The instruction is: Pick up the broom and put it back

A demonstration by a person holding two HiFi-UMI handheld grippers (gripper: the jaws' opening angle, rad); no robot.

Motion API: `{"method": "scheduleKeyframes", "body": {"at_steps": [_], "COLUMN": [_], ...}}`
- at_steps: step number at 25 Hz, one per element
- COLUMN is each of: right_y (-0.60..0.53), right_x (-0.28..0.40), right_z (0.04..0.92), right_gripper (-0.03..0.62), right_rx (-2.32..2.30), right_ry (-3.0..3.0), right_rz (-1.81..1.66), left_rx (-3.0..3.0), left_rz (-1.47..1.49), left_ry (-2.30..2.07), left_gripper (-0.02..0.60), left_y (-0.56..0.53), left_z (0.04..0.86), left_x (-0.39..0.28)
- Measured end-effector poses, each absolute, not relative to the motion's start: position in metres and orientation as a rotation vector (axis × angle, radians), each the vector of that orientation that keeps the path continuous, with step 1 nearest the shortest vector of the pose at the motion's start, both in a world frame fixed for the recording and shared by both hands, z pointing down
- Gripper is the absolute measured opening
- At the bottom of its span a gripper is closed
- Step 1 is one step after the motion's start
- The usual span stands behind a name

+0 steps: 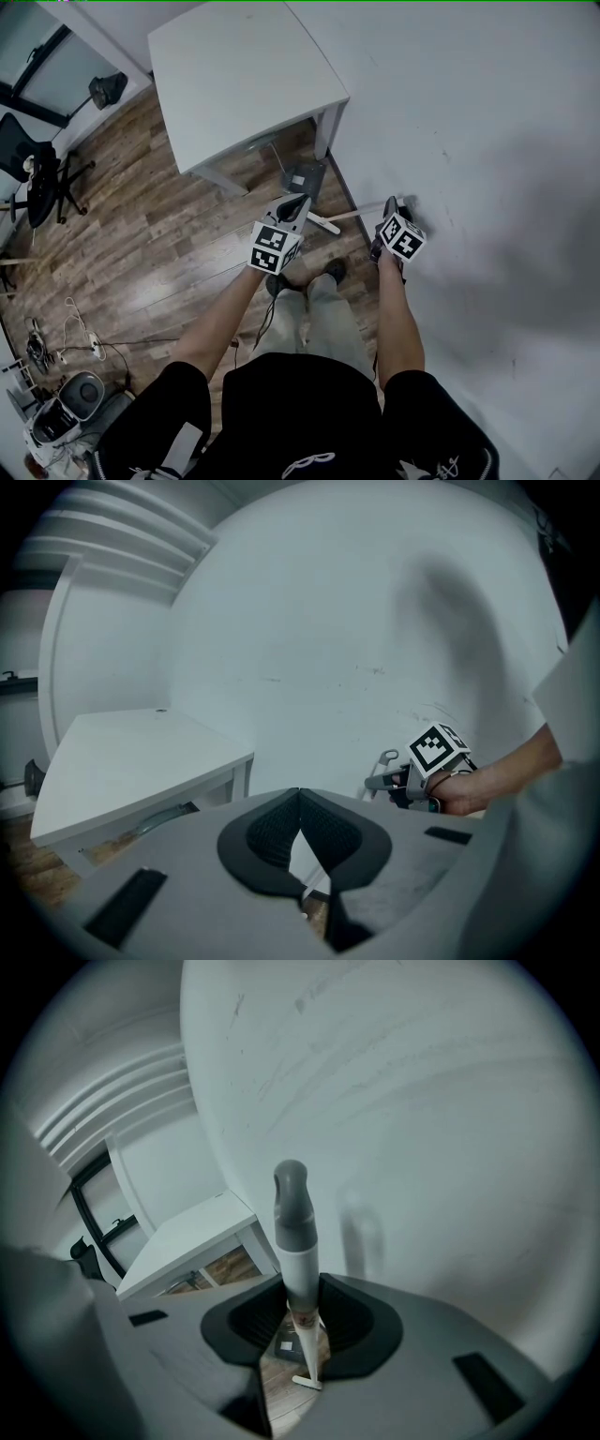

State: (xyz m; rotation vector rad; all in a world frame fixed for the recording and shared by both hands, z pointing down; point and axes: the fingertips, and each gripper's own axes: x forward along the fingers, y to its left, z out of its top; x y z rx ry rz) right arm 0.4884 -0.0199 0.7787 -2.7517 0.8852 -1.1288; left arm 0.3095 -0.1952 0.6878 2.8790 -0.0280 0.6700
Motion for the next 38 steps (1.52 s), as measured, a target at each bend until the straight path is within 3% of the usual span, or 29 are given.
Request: {"method": "scheduleKeyframes", "body": {"at_steps": [18,32,38], "right_y": [-0.009,-0.027,-0.051], "right_x": [0.483,0.424,0.392], "right_z": [0.771,0.685,0.636], "right_gripper": [0.116,0.113,0.066], "right_rx": [-2.751,-2.777,-2.757], "right_ry": [0.857,1.014,1.238], "right_rz": [-1.128,-0.929,-0.814], "left_rx": [2.893,2.921,2.915], "left_rz": [0.636,0.488,0.425], "left_ry": [-0.072,-0.206,-0.325], "left_gripper": [0.020,0.020,0.020], "left_y": [-0.205,-0.235,-0.241], "left_z": [0.675,0.620,0.586], "left_x": [0.296,0.220,0.186]}}
